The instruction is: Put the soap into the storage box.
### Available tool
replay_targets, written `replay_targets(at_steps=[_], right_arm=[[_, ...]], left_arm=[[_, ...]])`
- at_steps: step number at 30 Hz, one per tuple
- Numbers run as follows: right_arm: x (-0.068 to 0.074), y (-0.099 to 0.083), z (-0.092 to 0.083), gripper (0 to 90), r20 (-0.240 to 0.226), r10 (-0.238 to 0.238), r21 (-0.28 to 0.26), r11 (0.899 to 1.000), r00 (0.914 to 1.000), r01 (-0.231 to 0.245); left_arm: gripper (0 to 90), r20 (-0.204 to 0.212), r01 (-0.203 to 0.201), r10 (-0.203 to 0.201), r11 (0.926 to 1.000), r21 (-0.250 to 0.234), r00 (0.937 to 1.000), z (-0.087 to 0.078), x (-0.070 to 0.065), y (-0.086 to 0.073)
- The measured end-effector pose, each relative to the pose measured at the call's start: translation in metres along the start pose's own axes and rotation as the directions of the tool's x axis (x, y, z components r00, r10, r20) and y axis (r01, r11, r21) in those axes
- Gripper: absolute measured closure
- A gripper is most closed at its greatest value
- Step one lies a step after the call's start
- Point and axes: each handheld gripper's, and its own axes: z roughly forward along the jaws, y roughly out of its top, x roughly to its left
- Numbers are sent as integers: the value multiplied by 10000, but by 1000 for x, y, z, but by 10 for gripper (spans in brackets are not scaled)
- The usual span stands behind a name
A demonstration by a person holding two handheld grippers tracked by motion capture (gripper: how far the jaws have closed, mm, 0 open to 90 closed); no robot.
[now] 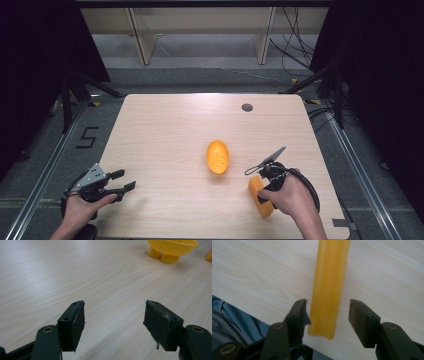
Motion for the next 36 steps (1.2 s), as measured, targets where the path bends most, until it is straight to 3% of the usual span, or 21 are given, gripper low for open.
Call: replay_targets(at_steps=[7, 8, 16, 17, 18, 23, 29, 32, 34, 36], right_arm=[[7, 19, 16, 480, -49, -160, 537, 9984, 9999, 162], [7, 22, 20, 480, 149, -176, 726, 9972, 9997, 165], [6, 28, 33, 509, 324, -194, 1015, 9947, 9993, 160], [3, 29, 34, 517, 242, -465, 1159, 9923, 9986, 434], [5, 28, 36, 533, 373, -191, 1207, 9926, 9991, 144], [5, 29, 39, 567, 422, -74, 1418, 9899, 9991, 13], [7, 28, 41, 572, 737, -36, 1292, 9916, 9973, -60], [7, 28, 40, 578, 547, 72, 1349, 9908, 9985, -145], [7, 28, 41, 581, 653, -28, 1181, 9930, 9979, -49], [7, 27, 39, 600, 741, 182, 1209, 9923, 9971, -272]], left_arm=[[321, 10, -56, 56, 10000, 13, 10000, 0, 1, 0], [320, 15, -64, 64, 10000, 20, 10000, -1, 1, 0], [320, 33, -39, 38, 10000, 32, 10000, 0, 1, 0], [320, 48, -1, 1, 10000, 34, 10000, 0, 0, 0], [320, 46, 28, -28, 10000, 41, 10000, 0, 0, 0], [320, 51, 33, -33, 10000, 54, 10000, 0, 0, -1], [320, 14, 9, -9, 10000, 78, 10000, -1, 0, -1], [320, 70, 26, -27, 10000, 56, 10000, 0, 0, -1], [320, 20, 34, -34, 10000, 84, 10000, 0, 0, -1], [320, 24, 27, -27, 10000, 84, 10000, 0, 0, -1]])
